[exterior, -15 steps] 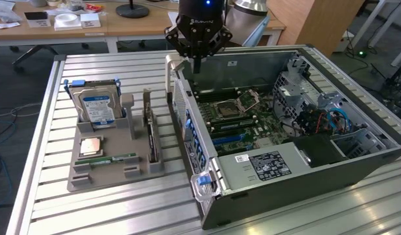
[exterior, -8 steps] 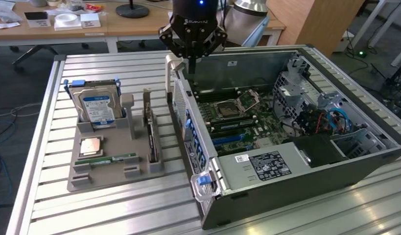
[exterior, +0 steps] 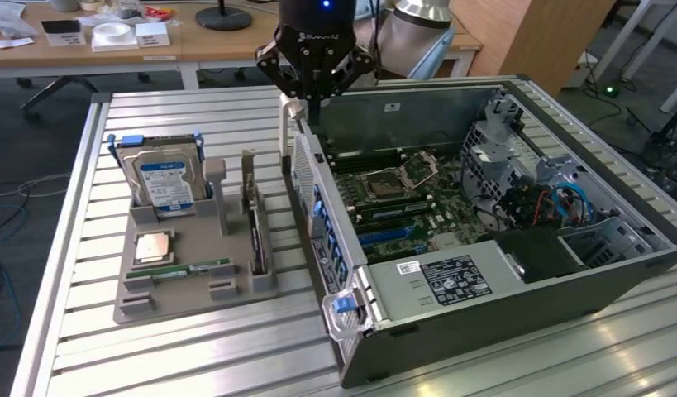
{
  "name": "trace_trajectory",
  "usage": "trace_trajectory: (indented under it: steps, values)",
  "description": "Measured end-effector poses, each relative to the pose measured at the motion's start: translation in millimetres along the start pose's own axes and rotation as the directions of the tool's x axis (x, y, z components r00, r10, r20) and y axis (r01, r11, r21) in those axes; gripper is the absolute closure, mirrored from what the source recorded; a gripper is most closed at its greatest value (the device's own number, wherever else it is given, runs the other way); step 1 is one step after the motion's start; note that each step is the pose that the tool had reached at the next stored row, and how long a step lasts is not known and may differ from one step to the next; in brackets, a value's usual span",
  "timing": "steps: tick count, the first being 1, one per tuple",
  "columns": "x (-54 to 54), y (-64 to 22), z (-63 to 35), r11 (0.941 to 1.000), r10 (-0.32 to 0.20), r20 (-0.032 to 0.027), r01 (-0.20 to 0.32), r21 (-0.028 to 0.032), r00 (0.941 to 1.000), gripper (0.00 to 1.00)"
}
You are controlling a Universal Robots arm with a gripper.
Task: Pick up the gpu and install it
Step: 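Reach for the gpu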
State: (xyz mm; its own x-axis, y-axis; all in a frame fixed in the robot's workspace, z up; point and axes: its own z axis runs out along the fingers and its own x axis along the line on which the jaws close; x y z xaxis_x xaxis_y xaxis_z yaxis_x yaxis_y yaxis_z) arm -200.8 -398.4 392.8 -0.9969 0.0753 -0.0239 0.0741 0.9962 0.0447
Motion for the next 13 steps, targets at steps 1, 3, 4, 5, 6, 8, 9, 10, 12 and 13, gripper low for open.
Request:
trace_trajectory:
  steps: [1,3,4,5,6,8,9,10,12,13]
  values:
    - [1.8,-0.1,-0.1,1.0,0.0,0.0,0.0,0.0001,1.0,0.89]
    - [5.1,-0.4,-0.1,1.0,0.0,0.0001,0.0,0.0,1.0,0.89]
    - [6.6,-0.5,-0.1,1.0,0.0,0.0001,0.0,0.0,1.0,0.89]
    - [8.3,-0.6,-0.1,1.0,0.0,0.0002,0.0,0.0,1.0,0.89]
    - [9.7,-0.7,-0.1,1.0,0.0,0.0002,0.0,0.0,1.0,0.89]
    - [12.7,-0.9,-0.3,1.0,0.0,0.0001,0.0,0.0,1.0,0.89]
    - [14.3,-1.0,-0.3,1.0,0.0,0.0002,0.0,0.0,1.0,0.89]
    - [15.9,-1.1,-0.3,1.0,0.0,0.0001,0.0,0.0,1.0,0.89]
    - [19.4,-1.4,-0.4,1.0,0.0,0.0002,0.0,0.0,1.0,0.89]
    - [21.4,-1.6,-0.4,1.0,0.0,0.0001,0.0,0.0,1.0,0.89]
